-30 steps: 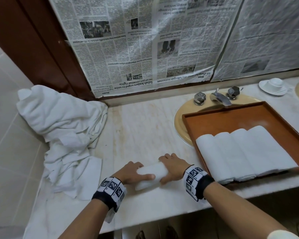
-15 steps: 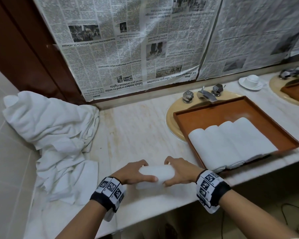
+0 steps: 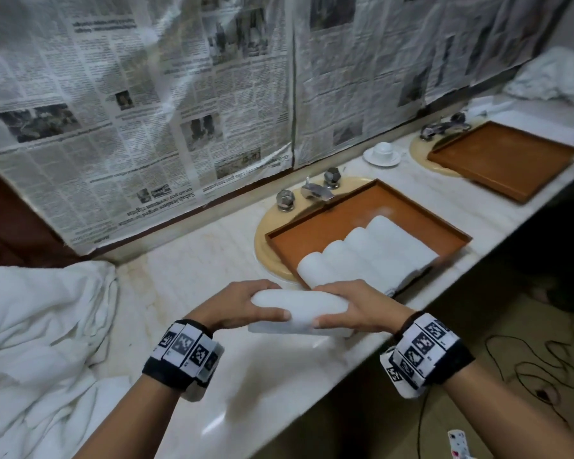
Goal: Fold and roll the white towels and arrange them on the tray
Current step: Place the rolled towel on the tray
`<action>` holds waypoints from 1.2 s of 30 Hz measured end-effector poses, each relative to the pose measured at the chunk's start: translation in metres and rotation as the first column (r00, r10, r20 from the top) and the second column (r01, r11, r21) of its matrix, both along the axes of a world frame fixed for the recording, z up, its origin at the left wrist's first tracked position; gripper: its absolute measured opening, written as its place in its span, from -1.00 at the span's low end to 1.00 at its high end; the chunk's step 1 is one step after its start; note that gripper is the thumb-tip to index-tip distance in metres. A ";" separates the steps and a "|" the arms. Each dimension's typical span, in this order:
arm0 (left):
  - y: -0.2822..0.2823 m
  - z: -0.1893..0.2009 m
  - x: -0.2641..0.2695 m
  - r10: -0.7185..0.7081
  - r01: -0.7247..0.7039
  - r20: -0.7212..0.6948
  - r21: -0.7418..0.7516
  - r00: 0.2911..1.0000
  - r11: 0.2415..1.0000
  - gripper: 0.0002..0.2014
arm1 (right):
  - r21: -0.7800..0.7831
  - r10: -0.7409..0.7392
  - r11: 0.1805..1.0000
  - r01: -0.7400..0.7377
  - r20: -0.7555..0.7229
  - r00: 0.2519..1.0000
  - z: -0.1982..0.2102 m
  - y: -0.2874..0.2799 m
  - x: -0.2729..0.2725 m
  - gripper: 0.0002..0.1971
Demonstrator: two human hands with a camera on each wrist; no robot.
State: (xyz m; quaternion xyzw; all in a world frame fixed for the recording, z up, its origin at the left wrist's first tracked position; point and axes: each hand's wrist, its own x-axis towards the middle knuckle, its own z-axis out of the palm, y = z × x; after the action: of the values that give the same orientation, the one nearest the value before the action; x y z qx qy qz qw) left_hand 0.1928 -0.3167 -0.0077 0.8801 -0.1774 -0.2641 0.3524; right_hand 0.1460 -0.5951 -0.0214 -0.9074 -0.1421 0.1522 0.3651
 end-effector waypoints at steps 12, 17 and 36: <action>-0.203 0.021 0.085 -0.165 0.167 0.090 -0.022 0.982 0.986 -0.39 | 0.216 -0.317 0.929 0.301 0.043 0.947 -0.001 -0.189 0.020 -0.26; -0.276 0.023 0.123 -0.138 0.146 0.131 -0.052 0.982 0.988 -0.49 | 0.247 -0.389 0.900 0.359 0.083 0.918 -0.002 -0.245 0.043 -0.43; -0.408 -0.072 0.264 -0.157 0.164 -0.056 0.163 0.986 0.973 -0.54 | -0.187 -0.596 0.788 0.586 0.008 0.803 -0.081 -0.286 0.138 -0.42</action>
State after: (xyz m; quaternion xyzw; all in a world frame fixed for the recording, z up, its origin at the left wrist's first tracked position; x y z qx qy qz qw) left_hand 0.4569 -0.7248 -0.0793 0.8834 -0.2177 -0.3246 0.2586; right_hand 0.2839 -0.8809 -0.1023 -0.9312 0.1724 0.0657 0.3144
